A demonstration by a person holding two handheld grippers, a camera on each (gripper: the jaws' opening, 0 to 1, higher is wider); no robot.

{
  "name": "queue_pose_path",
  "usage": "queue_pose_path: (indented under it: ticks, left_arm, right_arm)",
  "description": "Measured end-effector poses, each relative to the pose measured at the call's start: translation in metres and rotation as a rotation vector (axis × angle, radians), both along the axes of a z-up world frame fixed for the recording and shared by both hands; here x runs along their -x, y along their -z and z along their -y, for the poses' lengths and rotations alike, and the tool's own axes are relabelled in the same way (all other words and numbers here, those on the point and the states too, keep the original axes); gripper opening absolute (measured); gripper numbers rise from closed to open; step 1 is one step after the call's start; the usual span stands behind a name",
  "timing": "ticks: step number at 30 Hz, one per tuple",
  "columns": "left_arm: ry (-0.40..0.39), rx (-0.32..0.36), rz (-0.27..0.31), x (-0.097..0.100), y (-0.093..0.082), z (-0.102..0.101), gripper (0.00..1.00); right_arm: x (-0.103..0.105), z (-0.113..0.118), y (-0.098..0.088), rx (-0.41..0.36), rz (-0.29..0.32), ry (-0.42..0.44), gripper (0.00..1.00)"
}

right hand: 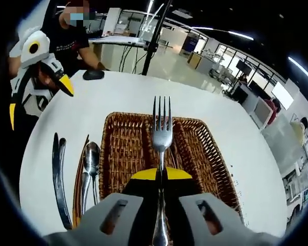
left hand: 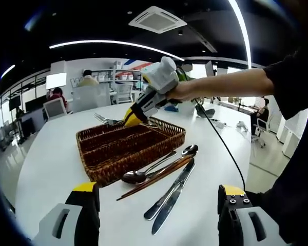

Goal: Arrange the knives, forks, and spoons in their matching storage slots by inserting each utensil handle-first until every utensil is classified and aligned in the correct compartment

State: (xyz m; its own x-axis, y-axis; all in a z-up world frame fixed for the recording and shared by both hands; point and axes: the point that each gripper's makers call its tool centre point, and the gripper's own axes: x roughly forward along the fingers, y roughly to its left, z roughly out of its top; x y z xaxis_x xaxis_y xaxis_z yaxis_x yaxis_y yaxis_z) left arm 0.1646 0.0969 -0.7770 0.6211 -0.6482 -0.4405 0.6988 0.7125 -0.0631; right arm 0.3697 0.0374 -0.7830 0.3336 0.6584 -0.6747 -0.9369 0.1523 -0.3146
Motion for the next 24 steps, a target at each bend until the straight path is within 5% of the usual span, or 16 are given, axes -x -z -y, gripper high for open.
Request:
queue_pose_path:
  ticks: [24]
  left_arm:
    - [-0.007, -0.014, -0.006, 0.001, 0.002, -0.006, 0.97]
  right_arm:
    - [-0.02, -0.011, 0.028, 0.079, -0.003, -0.041, 0.02]
